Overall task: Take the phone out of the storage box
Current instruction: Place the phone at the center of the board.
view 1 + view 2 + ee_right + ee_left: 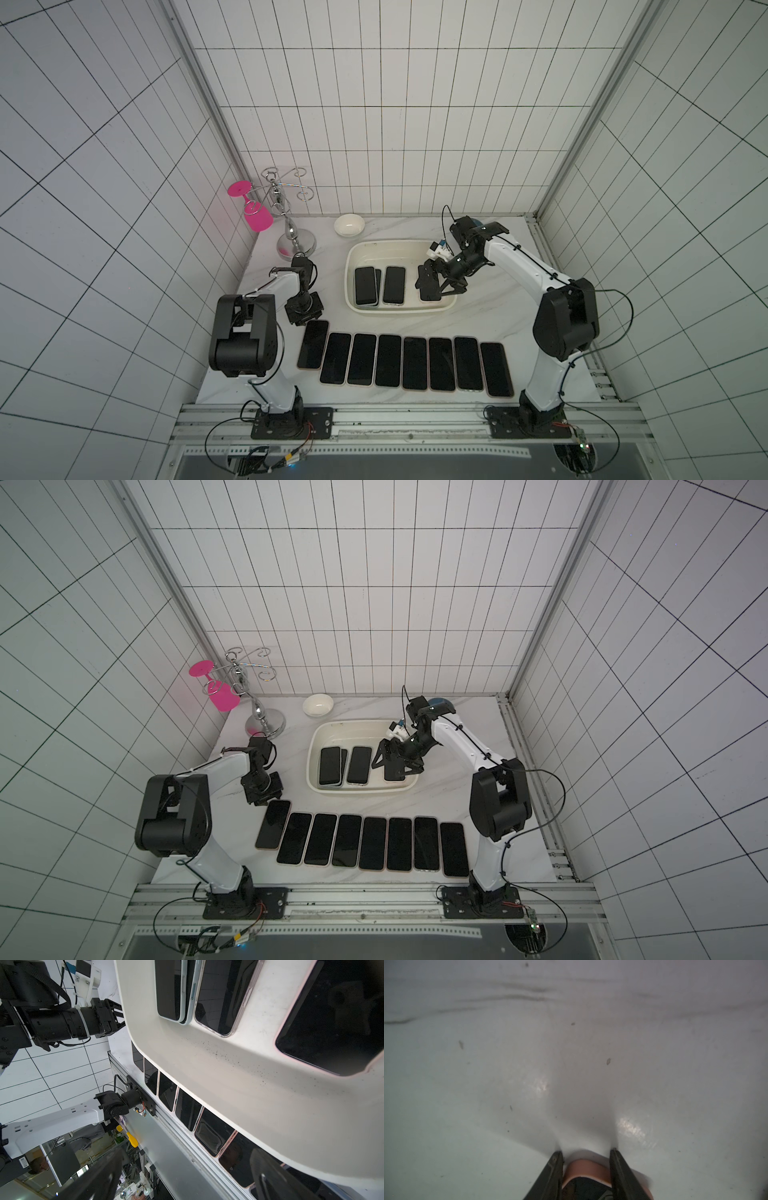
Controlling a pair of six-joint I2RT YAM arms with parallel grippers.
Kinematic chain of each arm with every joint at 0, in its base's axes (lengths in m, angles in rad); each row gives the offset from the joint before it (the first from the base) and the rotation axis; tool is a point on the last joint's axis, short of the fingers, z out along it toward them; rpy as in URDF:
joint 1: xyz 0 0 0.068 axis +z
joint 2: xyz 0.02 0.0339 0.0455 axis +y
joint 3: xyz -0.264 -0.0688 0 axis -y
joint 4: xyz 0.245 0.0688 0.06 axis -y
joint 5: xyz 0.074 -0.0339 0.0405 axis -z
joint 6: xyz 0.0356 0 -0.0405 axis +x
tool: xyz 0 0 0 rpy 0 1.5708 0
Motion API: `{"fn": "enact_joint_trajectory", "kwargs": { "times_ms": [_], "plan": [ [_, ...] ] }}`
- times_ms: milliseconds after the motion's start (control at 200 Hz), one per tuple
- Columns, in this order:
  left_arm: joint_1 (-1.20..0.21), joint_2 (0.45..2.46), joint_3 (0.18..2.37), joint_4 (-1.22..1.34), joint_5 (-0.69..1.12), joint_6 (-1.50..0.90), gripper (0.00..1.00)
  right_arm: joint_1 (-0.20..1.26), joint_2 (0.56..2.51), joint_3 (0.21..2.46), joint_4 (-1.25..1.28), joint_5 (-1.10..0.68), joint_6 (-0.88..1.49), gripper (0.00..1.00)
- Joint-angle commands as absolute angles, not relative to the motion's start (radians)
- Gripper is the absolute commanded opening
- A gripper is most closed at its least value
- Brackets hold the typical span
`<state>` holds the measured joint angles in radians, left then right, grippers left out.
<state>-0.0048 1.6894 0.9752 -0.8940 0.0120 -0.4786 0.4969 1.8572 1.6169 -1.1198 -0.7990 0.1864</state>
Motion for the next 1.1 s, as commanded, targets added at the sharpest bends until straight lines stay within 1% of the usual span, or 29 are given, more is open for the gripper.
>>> {"fn": "enact_joint_trajectory", "kwargs": {
  "times_ms": [0, 360, 465, 585, 780, 875, 965, 1019, 1094],
  "plan": [
    [-0.017, 1.681, 0.942, -1.013, 0.048, -0.503, 0.4, 0.493, 1.874, 1.595, -1.144, -0.795, 0.173, 0.99],
    [-0.016, 1.649, 0.946, -1.047, 0.027, -0.519, 0.4, 0.494, 1.879, 1.592, -1.15, -0.788, 0.17, 0.99],
    [0.009, 1.634, 0.973, -1.049, -0.003, -0.522, 0.48, 0.493, 1.878, 1.59, -1.152, -0.787, 0.167, 0.99],
    [0.02, 1.613, 1.048, -1.058, 0.003, -0.511, 0.52, 0.493, 1.881, 1.592, -1.155, -0.781, 0.166, 0.99],
    [-0.008, 1.671, 1.21, -1.093, 0.009, -0.508, 0.52, 0.49, 1.878, 1.622, -1.148, -0.742, 0.173, 0.99],
    [-0.071, 1.662, 1.298, -1.103, 0.016, -0.505, 0.52, 0.483, 1.881, 1.67, -1.148, -0.667, 0.193, 0.99],
    [-0.213, 1.646, 1.417, -1.111, -0.025, -0.465, 0.54, 0.47, 1.866, 1.701, -1.123, -0.577, 0.229, 0.99],
    [-0.302, 1.647, 1.509, -1.123, -0.076, -0.457, 0.56, 0.452, 1.847, 1.701, -1.094, -0.561, 0.257, 0.99],
    [-0.392, 1.668, 1.594, -1.087, -0.078, -0.442, 0.57, 0.419, 1.819, 1.696, -1.064, -0.554, 0.286, 0.99]
  ]
}}
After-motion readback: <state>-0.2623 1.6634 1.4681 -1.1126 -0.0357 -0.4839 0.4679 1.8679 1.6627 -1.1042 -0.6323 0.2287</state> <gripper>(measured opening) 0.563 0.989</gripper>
